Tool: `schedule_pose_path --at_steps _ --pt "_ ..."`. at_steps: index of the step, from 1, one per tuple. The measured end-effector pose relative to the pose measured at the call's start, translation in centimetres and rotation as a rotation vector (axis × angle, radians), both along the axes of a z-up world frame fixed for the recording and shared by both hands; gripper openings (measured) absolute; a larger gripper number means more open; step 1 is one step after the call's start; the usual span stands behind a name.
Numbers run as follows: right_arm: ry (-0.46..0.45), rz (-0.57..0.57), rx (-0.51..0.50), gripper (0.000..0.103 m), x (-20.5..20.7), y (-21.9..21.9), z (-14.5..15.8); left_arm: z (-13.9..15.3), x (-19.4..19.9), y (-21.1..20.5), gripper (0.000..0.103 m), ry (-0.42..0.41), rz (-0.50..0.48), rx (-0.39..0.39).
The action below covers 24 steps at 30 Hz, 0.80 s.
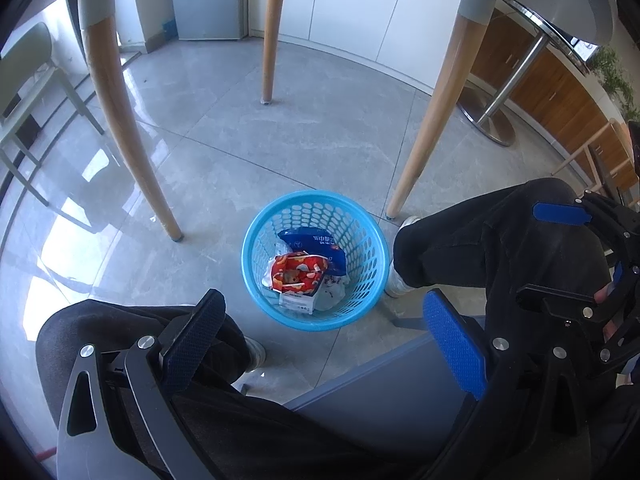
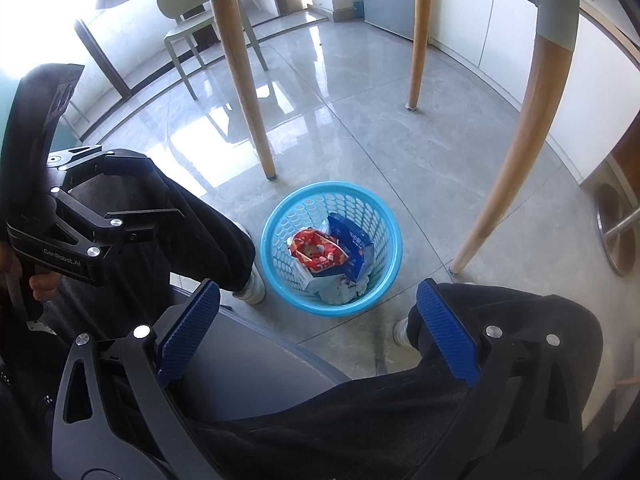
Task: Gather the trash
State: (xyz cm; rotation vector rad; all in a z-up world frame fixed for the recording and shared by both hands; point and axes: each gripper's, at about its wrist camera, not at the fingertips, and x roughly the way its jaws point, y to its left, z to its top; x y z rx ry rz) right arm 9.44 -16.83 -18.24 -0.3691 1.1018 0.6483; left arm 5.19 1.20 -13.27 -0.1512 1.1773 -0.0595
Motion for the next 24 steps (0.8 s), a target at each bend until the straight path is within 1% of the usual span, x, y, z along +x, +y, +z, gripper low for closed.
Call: schedule_pose_path --at_steps 17,24 --pt "0.000 -0.002 -0.004 0.094 0.03 0.01 -0.01 0.21 -0.08 -0.04 0.097 -0.021 -0.016 -0.007" --pt "-0.001 -0.002 -0.006 0.094 -0.20 0.00 -0.20 0.21 0.29 -0.17 0.097 -0.003 -0.013 0.004"
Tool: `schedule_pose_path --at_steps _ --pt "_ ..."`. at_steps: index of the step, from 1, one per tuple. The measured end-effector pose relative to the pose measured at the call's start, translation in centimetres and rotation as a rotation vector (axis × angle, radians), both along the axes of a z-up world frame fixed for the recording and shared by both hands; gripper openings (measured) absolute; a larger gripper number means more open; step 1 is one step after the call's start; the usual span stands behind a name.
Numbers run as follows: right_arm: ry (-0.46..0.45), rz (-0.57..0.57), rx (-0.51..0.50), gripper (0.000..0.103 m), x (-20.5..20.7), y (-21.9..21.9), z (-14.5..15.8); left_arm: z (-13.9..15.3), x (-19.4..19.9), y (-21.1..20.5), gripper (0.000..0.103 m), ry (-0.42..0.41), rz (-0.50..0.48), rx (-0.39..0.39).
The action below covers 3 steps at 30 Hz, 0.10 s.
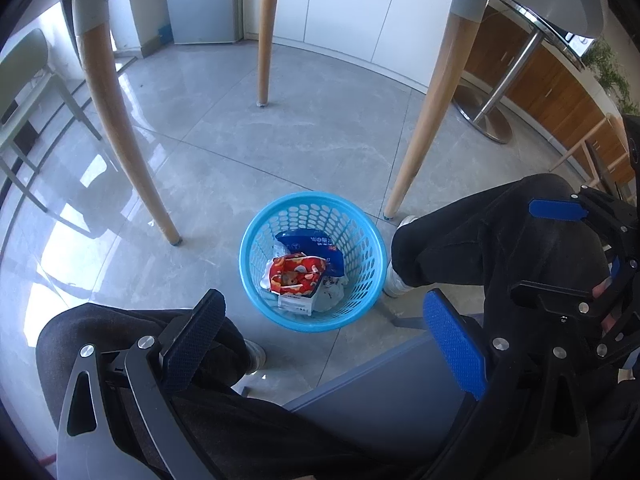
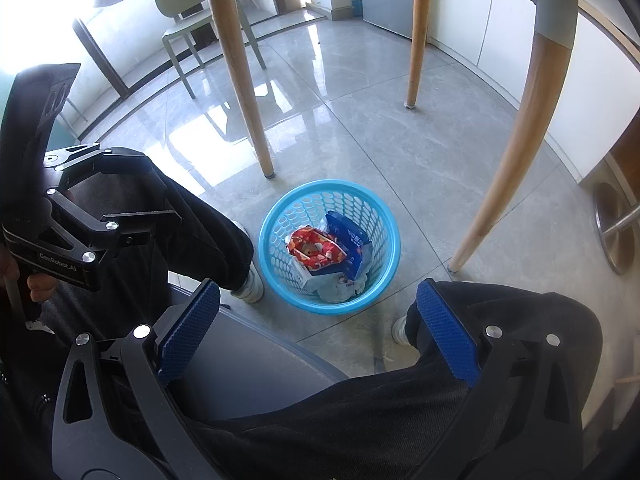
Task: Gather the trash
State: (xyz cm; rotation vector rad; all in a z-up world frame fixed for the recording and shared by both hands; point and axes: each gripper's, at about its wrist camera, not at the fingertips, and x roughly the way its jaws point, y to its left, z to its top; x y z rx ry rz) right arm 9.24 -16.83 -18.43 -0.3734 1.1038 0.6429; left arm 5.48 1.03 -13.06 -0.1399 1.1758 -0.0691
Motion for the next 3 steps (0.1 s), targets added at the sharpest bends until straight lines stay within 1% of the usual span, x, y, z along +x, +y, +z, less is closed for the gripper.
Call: schedule_pose_path --at_steps 3 --pt "0.000 0.000 0.001 0.094 0.04 0.00 -0.01 0.07 0.01 0.30 0.097 -0.001 0.008 -0.009"
